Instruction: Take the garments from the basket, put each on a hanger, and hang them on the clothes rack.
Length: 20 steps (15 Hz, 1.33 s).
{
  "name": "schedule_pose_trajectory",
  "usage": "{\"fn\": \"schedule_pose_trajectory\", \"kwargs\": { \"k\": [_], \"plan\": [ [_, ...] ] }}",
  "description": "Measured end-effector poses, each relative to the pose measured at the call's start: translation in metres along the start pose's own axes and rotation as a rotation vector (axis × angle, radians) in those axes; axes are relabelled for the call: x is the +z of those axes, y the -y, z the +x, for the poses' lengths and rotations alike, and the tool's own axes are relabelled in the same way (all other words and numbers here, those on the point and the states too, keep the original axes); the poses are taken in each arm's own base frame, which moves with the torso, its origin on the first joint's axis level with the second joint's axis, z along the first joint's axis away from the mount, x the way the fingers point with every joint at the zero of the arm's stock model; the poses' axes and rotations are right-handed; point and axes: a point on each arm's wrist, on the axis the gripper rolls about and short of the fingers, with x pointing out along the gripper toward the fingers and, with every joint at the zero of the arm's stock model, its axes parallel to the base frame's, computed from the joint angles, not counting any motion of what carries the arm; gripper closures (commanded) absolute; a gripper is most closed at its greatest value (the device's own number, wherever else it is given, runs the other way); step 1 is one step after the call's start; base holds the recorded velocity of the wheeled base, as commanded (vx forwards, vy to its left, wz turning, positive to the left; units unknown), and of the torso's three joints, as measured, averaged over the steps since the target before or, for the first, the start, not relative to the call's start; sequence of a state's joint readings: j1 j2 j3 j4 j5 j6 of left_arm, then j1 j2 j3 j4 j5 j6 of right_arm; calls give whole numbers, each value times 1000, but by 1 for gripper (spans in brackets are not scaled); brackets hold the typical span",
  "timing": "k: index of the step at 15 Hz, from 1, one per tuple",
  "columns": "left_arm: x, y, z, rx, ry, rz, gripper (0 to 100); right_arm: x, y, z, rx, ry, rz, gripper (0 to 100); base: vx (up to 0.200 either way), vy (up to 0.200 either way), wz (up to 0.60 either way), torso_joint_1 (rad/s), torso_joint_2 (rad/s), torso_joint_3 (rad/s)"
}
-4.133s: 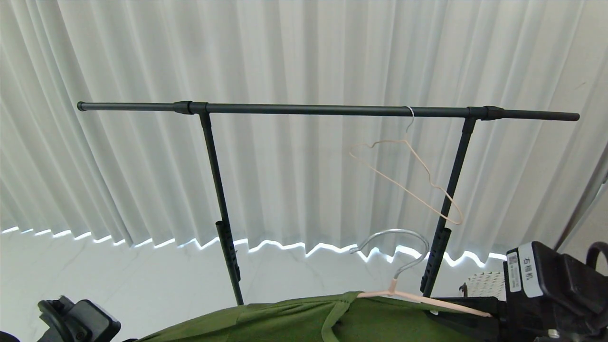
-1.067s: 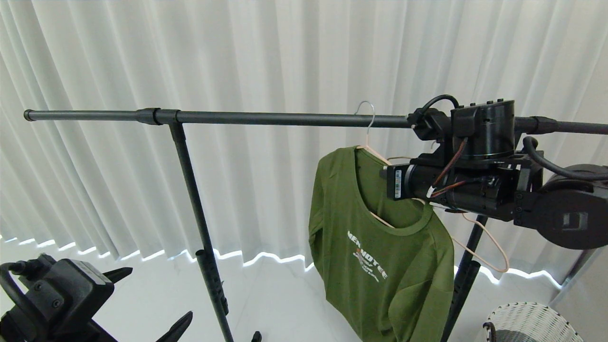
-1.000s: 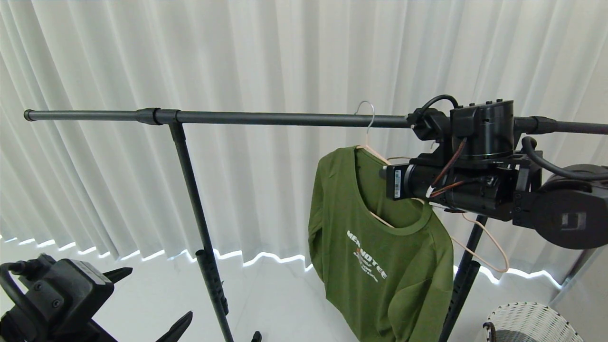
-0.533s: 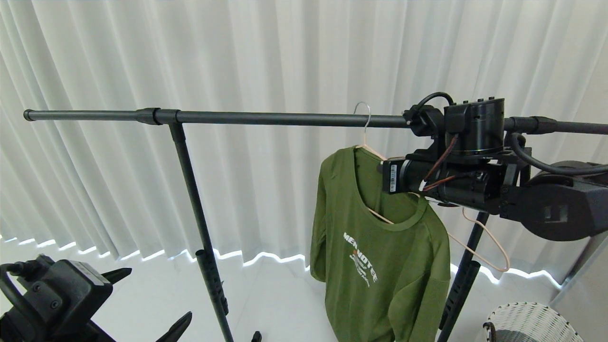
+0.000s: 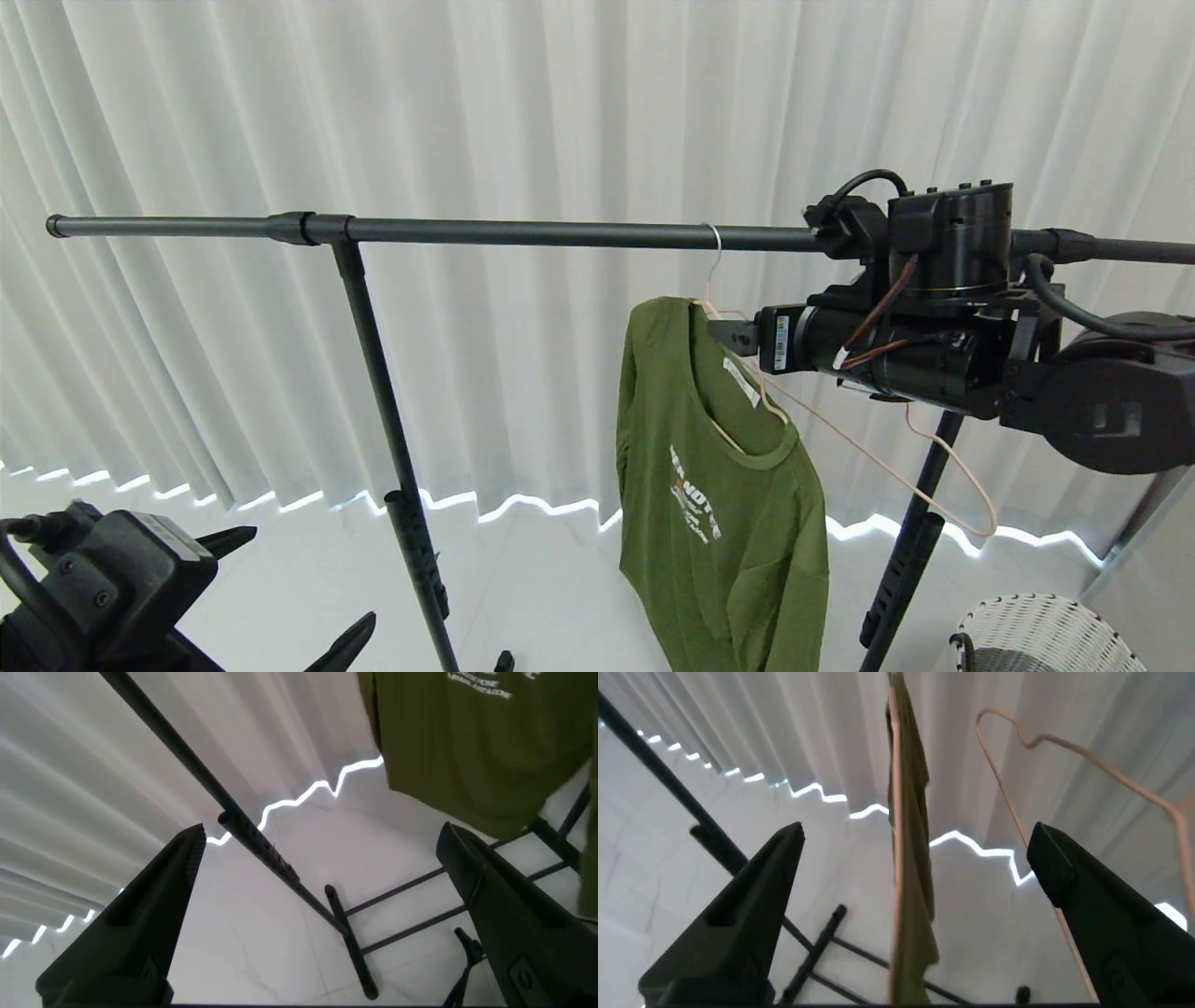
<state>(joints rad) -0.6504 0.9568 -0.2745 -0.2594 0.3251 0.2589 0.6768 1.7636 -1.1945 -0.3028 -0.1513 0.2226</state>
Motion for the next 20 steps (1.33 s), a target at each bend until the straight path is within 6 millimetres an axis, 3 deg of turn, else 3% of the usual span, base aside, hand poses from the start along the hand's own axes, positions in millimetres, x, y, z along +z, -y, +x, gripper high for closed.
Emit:
{"fn": "schedule_pose_trajectory", "kwargs": {
  "k": [4,7,10,14,17,20],
  "plan": [
    [-3,-7,1,69,-25,-31,0,-8,8,-41,-6,-37,-62,0,-50,0,0,2,1,1],
    [-4,-20,0,180,-49,-84,0,-22,23,-90,-19,-56,-279,0,-200,0,0,15,7,1],
    [-5,-32,-7,283,-46,-130,0,-32,59,-130,-144,-75,-478,0,-200,0,0,-6,2,2],
    [-12,-38,-13,371,-60,-166,0,-48,109,-172,-409,-129,-568,0,-200,0,0,2,4,4],
    [-18,-42,-15,423,-88,-186,0,-60,122,-194,-517,-150,-560,0,-200,0,0,-2,-1,1],
    [-30,-44,-16,488,-148,-215,0,-61,123,-201,-546,-126,-554,0,0,0,0,0,0,0]
  ]
}}
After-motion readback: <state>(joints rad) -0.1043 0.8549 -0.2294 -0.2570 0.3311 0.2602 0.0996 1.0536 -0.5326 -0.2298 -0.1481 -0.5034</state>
